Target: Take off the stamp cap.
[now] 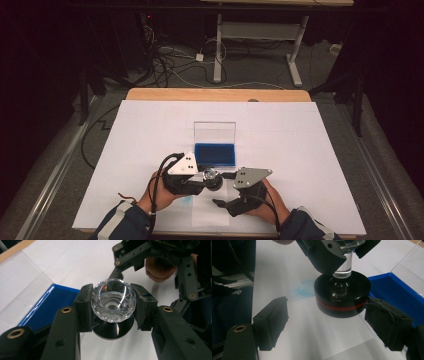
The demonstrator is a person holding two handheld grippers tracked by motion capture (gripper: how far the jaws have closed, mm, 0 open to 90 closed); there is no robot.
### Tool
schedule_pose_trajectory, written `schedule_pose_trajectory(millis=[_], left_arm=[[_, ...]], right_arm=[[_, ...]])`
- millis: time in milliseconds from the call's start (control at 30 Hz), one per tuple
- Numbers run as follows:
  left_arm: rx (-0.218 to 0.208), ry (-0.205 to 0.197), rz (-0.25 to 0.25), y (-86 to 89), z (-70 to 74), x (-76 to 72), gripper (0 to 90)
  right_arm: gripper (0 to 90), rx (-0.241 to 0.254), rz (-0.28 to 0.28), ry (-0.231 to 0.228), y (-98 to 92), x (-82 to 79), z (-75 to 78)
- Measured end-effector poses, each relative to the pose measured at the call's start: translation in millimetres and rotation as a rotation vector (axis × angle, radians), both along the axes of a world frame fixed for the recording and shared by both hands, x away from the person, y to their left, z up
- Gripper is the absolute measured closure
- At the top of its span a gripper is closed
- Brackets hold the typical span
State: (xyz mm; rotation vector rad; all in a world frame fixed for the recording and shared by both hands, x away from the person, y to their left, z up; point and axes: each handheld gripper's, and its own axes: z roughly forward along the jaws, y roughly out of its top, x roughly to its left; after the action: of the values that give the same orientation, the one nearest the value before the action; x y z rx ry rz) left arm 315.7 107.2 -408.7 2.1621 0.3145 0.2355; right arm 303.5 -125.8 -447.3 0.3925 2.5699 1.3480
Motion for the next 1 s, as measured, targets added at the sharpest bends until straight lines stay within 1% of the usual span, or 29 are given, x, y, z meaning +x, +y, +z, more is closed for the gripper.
schedule_pose_trajectory(millis=[67,100,200,267,300,367,433,533,667,700,800,833,900,1000], left_arm=[[-0.009,0.005,0.003,-2.5,-0.4,0.1,54.3],[-0.019,0.009,-0.008,-3.7,-0.6,-0.1,54.3],[-0.029,0.015,-0.019,-8.1,-0.8,-1.1,54.2],[-0.030,0.014,-0.023,-11.1,-1.0,-2.1,54.3],[-0.044,0.021,-0.037,-13.7,-1.6,-3.0,54.3],[-0.036,0.018,-0.046,-16.8,-1.3,-4.3,54.3],[-0.043,0.018,-0.054,-18.6,-1.1,-5.5,54.3],[-0.045,0.016,-0.058,-19.2,-0.7,-6.3,54.2],[-0.056,0.018,-0.059,-18.3,0.0,-6.8,54.3],[-0.054,0.015,-0.057,-18.3,0.1,-7.0,54.2],[-0.057,0.019,-0.057,-17.9,0.1,-6.4,54.3],[-0.057,0.017,-0.053,-17.7,0.3,-6.3,54.2],[-0.066,0.018,-0.049,-16.2,1.1,-5.6,54.2],[-0.087,0.029,-0.049,-14.8,1.9,-5.4,54.2]], right_arm=[[18.4,0.001,-0.003,0.007,0.4,0.7,-0.8],[18.9,-0.001,-0.003,0.014,1.1,2.1,-2.6],[19.5,0.005,-0.011,0.018,1.3,4.6,-5.9],[19.9,0.024,-0.017,0.043,1.3,5.1,-7.2],[19.9,0.022,-0.021,0.041,1.9,4.8,-7.4],[20.5,0.029,-0.024,0.035,2.8,4.5,-7.7],[21.1,0.024,-0.022,0.035,4.1,4.6,-8.9],[26.2,0.019,-0.024,0.039,4.8,4.1,-11.1],[35.8,0.030,-0.038,0.037,3.7,5.0,-11.8],[36.4,0.032,-0.040,0.034,3.4,5.2,-11.6],[36.2,0.028,-0.043,0.028,3.6,4.7,-11.9],[34.3,0.025,-0.044,0.026,4.1,4.4,-12.4],[30.1,0.020,-0.041,0.026,4.8,3.8,-13.9],[30.0,0.008,-0.048,0.013,5.9,3.1,-15.6]])
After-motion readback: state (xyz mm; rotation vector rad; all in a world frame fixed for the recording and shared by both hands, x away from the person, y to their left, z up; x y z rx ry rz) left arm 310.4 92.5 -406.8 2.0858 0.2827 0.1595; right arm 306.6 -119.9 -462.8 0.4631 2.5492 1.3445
